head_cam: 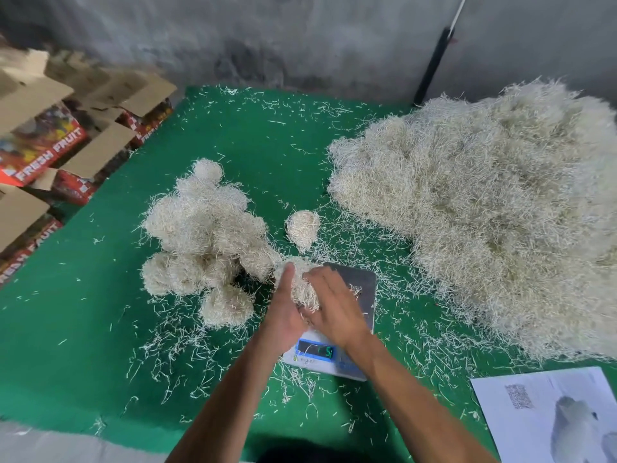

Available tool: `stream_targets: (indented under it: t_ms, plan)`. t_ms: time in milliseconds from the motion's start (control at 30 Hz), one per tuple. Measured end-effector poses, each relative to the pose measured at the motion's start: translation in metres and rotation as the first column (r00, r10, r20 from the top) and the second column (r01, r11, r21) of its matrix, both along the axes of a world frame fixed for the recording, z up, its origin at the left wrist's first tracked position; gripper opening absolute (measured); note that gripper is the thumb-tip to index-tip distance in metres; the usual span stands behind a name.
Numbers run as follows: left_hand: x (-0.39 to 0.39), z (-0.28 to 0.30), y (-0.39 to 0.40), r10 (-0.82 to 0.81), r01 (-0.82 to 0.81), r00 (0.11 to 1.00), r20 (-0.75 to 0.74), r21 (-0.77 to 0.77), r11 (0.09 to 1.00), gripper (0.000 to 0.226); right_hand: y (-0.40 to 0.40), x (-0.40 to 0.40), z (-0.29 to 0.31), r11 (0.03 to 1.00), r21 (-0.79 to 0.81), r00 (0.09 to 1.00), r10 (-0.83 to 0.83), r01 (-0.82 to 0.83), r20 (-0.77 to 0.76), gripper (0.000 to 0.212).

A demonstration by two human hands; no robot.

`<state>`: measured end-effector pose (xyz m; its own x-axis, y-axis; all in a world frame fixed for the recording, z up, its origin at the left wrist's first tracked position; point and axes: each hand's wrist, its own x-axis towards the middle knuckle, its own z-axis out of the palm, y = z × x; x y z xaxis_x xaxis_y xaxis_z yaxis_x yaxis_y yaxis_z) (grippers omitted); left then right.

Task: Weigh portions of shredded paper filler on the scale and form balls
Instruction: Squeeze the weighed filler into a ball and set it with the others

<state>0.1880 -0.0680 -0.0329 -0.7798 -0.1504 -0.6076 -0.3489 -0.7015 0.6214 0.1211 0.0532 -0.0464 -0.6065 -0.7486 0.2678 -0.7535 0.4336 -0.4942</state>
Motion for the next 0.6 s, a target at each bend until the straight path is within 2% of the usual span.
stream_targets:
  t_ms: [67,133,167,200,233,300,333,367,433,467,500,533,567,600]
  plan:
    - [-0.005,0.000,0.002,0.011,-0.010,0.999,-0.049,0.016,1.000,0.087,-0.006,0.004,0.008,0.996,-0.086,0.995,-0.025,0.034,0.100,0.057]
    - [-0.010,0.002,0.004,0.057,-0.058,0.995,-0.079,-0.018,0.998,0.065,-0.004,0.003,0.012,0.996,-0.086,0.997,-0.009,0.015,0.074,0.055]
    - [-0.010,0.003,0.003,0.039,-0.051,0.996,-0.079,-0.159,0.986,0.046,0.000,0.002,0.013,0.998,-0.066,0.999,0.010,-0.008,0.033,0.055]
    - [-0.010,0.006,0.001,-0.007,-0.025,0.996,-0.087,-0.360,0.933,0.028,0.003,0.002,0.013,0.998,-0.068,0.999,0.017,-0.015,0.033,0.055]
    - [-0.011,0.005,-0.001,-0.066,-0.005,0.990,-0.125,-0.497,0.868,0.011,0.007,0.002,0.015,0.994,-0.108,0.995,-0.007,0.018,0.096,0.053]
    - [-0.008,0.008,-0.005,-0.091,-0.054,0.977,-0.194,-0.635,0.770,0.012,0.009,-0.001,0.022,0.936,-0.263,0.919,-0.122,0.232,0.375,0.043]
    - [-0.006,0.015,-0.007,-0.097,-0.092,0.956,-0.278,-0.594,0.799,0.007,0.011,-0.005,0.025,0.889,-0.298,0.832,-0.146,0.348,0.535,0.042]
    - [-0.004,0.021,-0.008,-0.112,-0.099,0.923,-0.368,-0.508,0.856,0.013,0.013,-0.010,0.030,0.861,-0.289,0.736,-0.134,0.418,0.664,0.049]
    - [-0.001,0.024,-0.009,-0.184,-0.057,0.848,-0.498,-0.431,0.901,0.032,0.018,-0.021,0.034,0.905,-0.196,0.626,-0.093,0.377,0.774,0.069]
    - [0.002,0.029,-0.006,-0.220,-0.029,0.840,-0.496,-0.446,0.895,0.037,0.022,-0.025,0.035,0.937,-0.150,0.617,-0.083,0.316,0.782,0.070]
    - [0.003,0.029,-0.005,-0.252,-0.033,0.824,-0.507,-0.487,0.873,0.042,0.025,-0.030,0.035,0.952,-0.139,0.612,-0.059,0.271,0.789,0.062]
    - [0.006,0.033,-0.006,-0.271,0.014,0.824,-0.498,-0.460,0.888,0.046,0.029,-0.036,0.034,0.951,-0.153,0.586,-0.035,0.268,0.809,0.051]
    - [0.010,0.032,-0.010,-0.271,0.018,0.831,-0.485,-0.463,0.886,0.046,0.033,-0.041,0.032,0.933,-0.191,0.537,-0.004,0.306,0.843,0.046]
    - [0.009,0.036,-0.015,-0.234,0.069,0.894,-0.381,-0.400,0.914,0.041,0.038,-0.047,0.031,0.906,-0.215,0.494,0.007,0.365,0.869,0.045]
